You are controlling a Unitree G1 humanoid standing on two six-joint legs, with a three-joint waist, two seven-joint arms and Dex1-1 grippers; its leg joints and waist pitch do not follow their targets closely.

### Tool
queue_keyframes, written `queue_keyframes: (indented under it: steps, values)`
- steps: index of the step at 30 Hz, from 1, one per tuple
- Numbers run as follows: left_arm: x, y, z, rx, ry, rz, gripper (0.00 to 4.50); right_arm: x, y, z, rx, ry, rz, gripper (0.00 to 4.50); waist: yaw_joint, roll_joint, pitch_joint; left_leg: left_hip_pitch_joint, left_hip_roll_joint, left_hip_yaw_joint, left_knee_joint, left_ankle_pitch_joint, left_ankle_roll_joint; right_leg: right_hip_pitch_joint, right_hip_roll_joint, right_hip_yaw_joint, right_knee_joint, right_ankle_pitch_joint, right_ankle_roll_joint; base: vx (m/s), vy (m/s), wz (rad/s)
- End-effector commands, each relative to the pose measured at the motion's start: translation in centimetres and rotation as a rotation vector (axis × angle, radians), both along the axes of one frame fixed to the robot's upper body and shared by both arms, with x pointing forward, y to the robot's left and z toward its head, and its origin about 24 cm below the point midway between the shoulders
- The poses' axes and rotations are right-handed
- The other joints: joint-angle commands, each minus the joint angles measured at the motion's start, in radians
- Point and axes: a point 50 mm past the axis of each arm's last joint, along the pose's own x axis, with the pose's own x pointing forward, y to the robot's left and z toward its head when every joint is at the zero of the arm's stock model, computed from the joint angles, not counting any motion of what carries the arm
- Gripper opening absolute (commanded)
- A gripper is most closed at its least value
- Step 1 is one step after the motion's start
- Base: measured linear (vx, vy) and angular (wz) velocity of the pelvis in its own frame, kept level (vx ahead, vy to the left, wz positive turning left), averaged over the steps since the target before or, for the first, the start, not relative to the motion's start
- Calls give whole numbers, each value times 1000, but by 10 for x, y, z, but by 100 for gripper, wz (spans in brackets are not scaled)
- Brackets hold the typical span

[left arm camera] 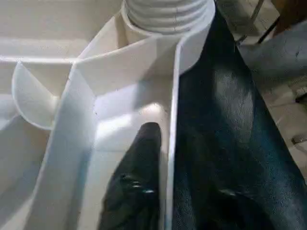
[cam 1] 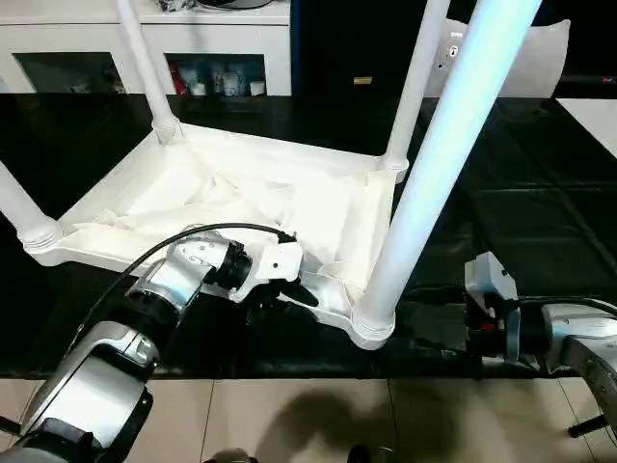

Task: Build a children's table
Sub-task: Rotate leg to tighten

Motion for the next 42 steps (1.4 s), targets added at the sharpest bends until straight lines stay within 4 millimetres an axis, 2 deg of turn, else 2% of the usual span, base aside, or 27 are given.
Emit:
queue_keyframes:
  steps: [1,6,7,11,12,16,17,20,23,27,28,29,31,33,36,38,39,40,41,42]
  values:
    - [3,-1,4,23,-20,-19,63,-1,-2,8,-2,-27,-1,450,6,-9,-81,-16,-5,11,-64,-146,83,75,-48,30,-97,-509,-36,0,0,0]
    - [2,-1,4,25,0,-40,31,2,2,10,-1,-57,0,450,6,-10,-81,-15,-5,10,-64,-143,83,73,-47,29,-99,-513,-33,0,0,0]
    - [2,-1,4,26,-1,-41,7,2,3,11,-1,-63,-1,450,6,-10,-83,-18,-5,10,-64,-135,83,76,-48,30,-95,-496,-37,0,0,0]
    - [2,-2,4,20,1,-56,7,10,10,11,15,-92,-1,450,5,-8,-86,-18,-1,9,-65,-119,84,77,-50,33,-84,-440,-69,0,0,0]
    - [1,-3,5,12,1,-65,0,12,12,11,34,-85,-2,414,5,-8,-86,-18,-1,10,-65,-118,85,77,-50,34,-83,-434,-74,0,0,0]
    - [0,-5,8,12,4,-108,0,18,18,9,77,-8,65,400,8,-4,-90,-17,6,10,-65,-108,90,79,-53,37,-74,-384,-116,0,0,0]
    - [0,-5,8,13,3,-109,0,18,18,8,78,-5,68,384,8,-1,-91,-18,8,9,-65,-106,94,80,-53,39,-70,-362,-131,0,0,0]
    - [1,-5,8,14,3,-111,0,20,21,6,81,17,97,367,11,-2,-91,-18,9,11,-64,-109,90,80,-55,41,-67,-341,-146,0,0,0]
    - [1,-4,8,18,5,-110,0,24,23,5,84,33,115,327,14,-2,-93,-17,9,11,-64,-109,83,82,-55,41,-67,-354,-142,0,0,0]
    - [1,-3,9,20,7,-109,0,26,25,4,82,56,147,318,14,-2,-94,-17,8,11,-63,-103,81,82,-55,42,-66,-359,-140,0,0,0]
    - [1,-3,9,21,8,-108,0,27,25,4,82,60,152,288,15,-6,-96,-17,9,11,-63,-99,81,83,-55,42,-65,-355,-141,0,0,0]
    - [2,-2,9,21,9,-106,0,27,25,4,83,65,158,288,17,-3,-97,-17,10,11,-63,-95,80,82,-56,42,-64,-351,-145,0,0,0]
    - [2,-2,9,20,11,-103,0,28,26,3,87,70,165,278,19,-4,-97,-17,10,12,-62,-94,80,82,-56,42,-62,-345,-147,0,0,0]
    - [2,-1,9,15,17,-99,0,29,28,3,93,74,173,241,20,-5,-98,-17,10,12,-62,-90,78,82,-56,42,-62,-343,-147,0,0,0]
    - [1,-2,10,-22,54,-75,0,30,32,3,124,86,182,235,19,-5,-98,-18,9,12,-62,-87,76,82,-56,42,-61,-338,-148,0,0,0]
    - [1,-2,11,-51,73,-50,0,29,34,2,139,88,177,213,19,-3,-98,-18,9,12,-62,-88,75,83,-56,42,-61,-340,-149,0,0,0]
    - [1,-2,11,-63,81,-30,0,29,36,2,145,80,164,209,20,2,-99,-17,10,11,-62,-90,72,82,-57,43,-60,-341,-151,0,0,0]
    - [1,-2,11,-63,81,-30,0,29,36,2,145,80,164,208,18,-1,-98,-18,10,12,-62,-92,72,83,-57,43,-62,-343,-150,0,0,0]
    - [4,-1,12,-79,85,39,0,35,39,-2,130,37,77,207,17,1,-99,-17,8,12,-62,-93,70,83,-56,42,-63,-350,-146,0,0,0]
    - [4,-1,12,-79,85,39,0,35,39,-2,130,37,77,206,14,1,-98,-19,9,12,-63,-93,66,81,-57,42,-61,-351,-146,0,0,0]
